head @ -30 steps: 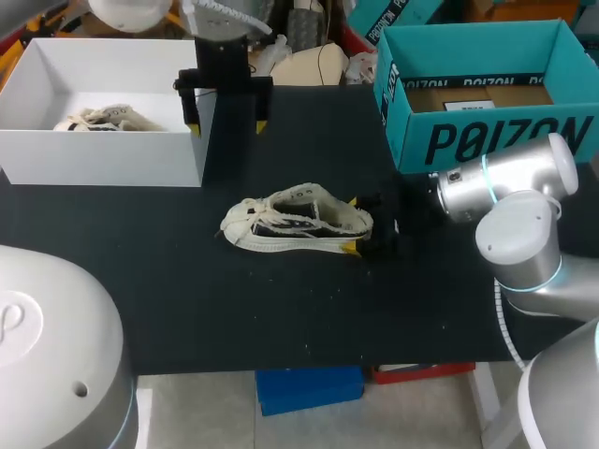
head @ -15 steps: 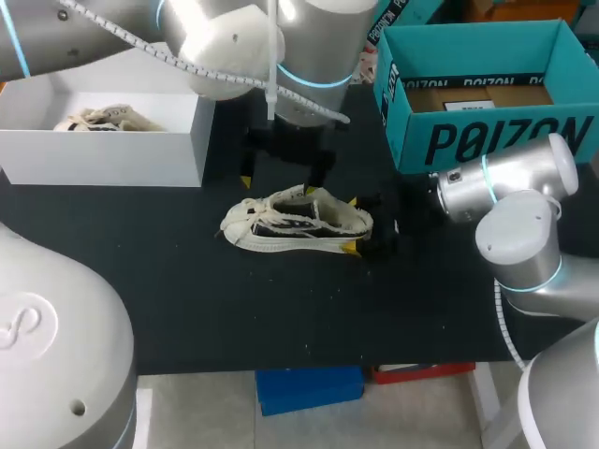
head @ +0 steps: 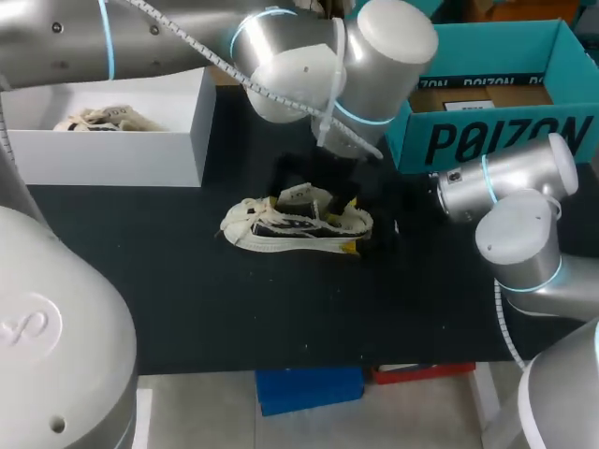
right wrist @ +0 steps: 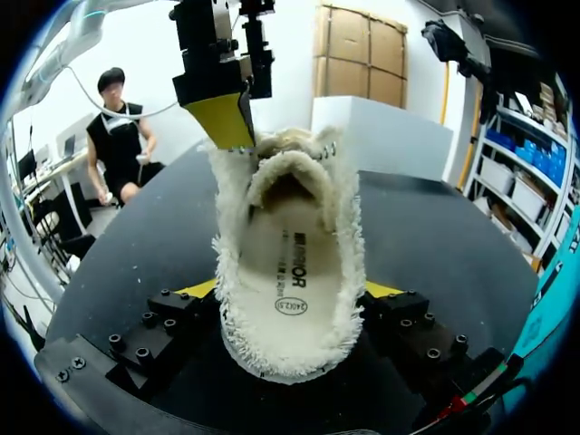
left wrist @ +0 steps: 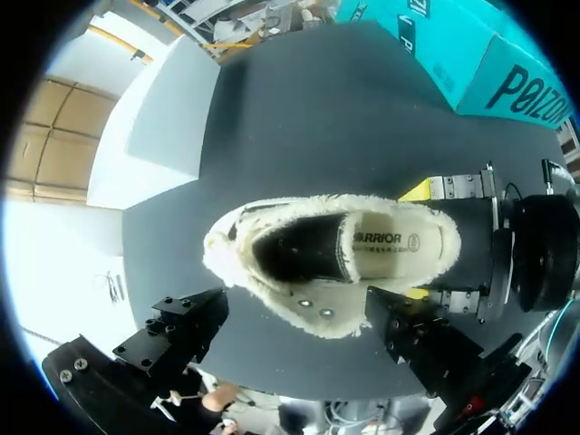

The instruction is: Take the shoe out of the shoebox, open the shoe tongue, remove and reinsert the insole, then place the shoe into the shoebox

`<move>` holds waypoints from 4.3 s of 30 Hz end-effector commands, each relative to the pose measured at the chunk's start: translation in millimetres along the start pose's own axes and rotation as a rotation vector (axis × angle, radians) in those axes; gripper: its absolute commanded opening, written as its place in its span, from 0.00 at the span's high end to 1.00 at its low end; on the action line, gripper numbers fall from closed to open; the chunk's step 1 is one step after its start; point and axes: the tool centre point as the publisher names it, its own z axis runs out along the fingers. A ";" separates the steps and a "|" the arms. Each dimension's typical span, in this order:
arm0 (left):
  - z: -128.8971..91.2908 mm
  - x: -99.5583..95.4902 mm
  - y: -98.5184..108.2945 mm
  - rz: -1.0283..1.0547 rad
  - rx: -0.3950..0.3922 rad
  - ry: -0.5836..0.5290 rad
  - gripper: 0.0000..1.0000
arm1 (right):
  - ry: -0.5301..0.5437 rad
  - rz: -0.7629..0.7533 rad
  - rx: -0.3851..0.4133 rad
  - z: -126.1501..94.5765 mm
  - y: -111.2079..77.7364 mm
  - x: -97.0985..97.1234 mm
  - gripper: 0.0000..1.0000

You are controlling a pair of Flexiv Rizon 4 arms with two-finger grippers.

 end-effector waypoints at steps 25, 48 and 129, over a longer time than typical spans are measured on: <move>41.7 12.7 -25.0 0.030 -0.018 -0.140 1.00 | -0.002 0.001 0.001 3.7 -3.3 -0.1 1.00; -1.1 11.2 -33.1 0.003 0.061 -0.030 1.00 | -0.002 0.001 0.001 3.7 -3.3 -0.1 1.00; -58.4 -94.5 -8.2 1.217 0.019 0.710 1.00 | -0.002 0.001 0.001 3.7 -3.3 -0.1 1.00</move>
